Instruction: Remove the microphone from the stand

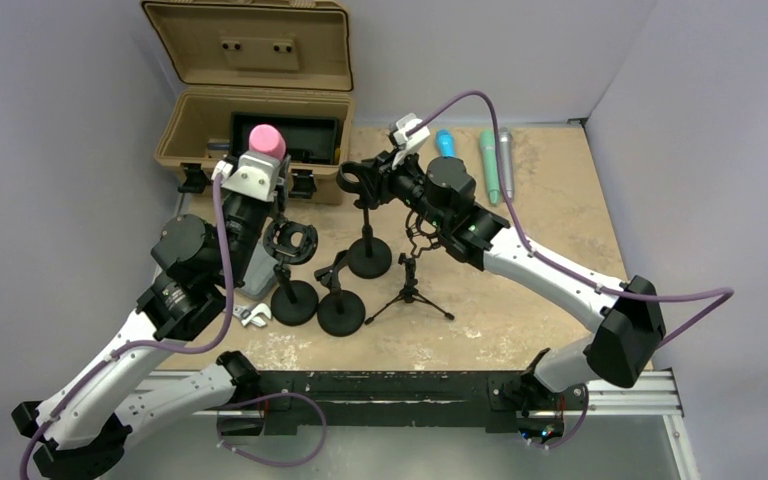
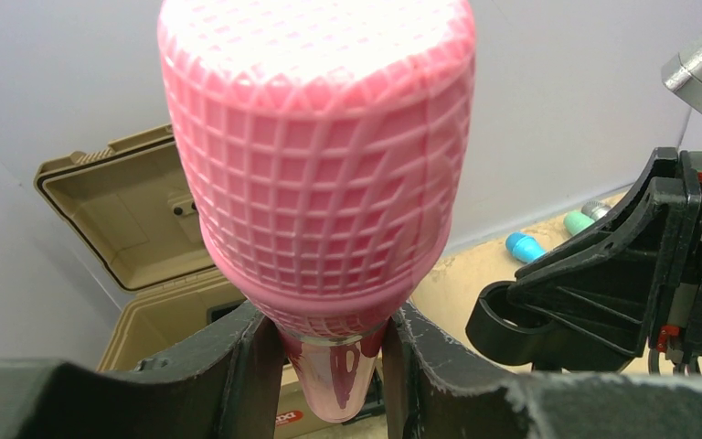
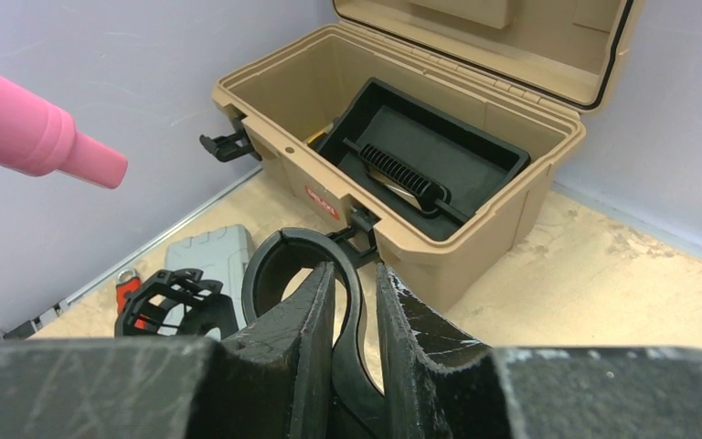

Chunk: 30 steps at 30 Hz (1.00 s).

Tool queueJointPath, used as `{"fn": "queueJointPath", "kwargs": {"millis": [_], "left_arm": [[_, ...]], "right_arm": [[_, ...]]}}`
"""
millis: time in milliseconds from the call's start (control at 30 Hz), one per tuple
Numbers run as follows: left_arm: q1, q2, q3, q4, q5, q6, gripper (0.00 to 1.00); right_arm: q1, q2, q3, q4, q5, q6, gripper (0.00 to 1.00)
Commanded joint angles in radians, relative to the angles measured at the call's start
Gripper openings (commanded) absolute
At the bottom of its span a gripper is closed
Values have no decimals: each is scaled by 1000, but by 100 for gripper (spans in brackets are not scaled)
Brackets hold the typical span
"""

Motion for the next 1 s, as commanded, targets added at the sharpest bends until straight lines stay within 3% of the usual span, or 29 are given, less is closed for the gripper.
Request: {"fn": "queueJointPath", "kwargs": {"millis": [0, 500, 667, 967], "left_arm": [[-3, 3, -2, 37, 3, -10, 0], [-2, 9, -3, 39, 7, -15, 0], [-2, 9, -5, 42, 1, -11, 0], [-3, 1, -2, 39, 10, -18, 0]], "right_arm": [[10, 75, -75, -267, 6, -23, 20], [14, 95, -143, -203, -22, 3, 20], [32, 155, -116, -236, 39, -16, 20], [32, 127, -156, -246, 48, -20, 21]]}}
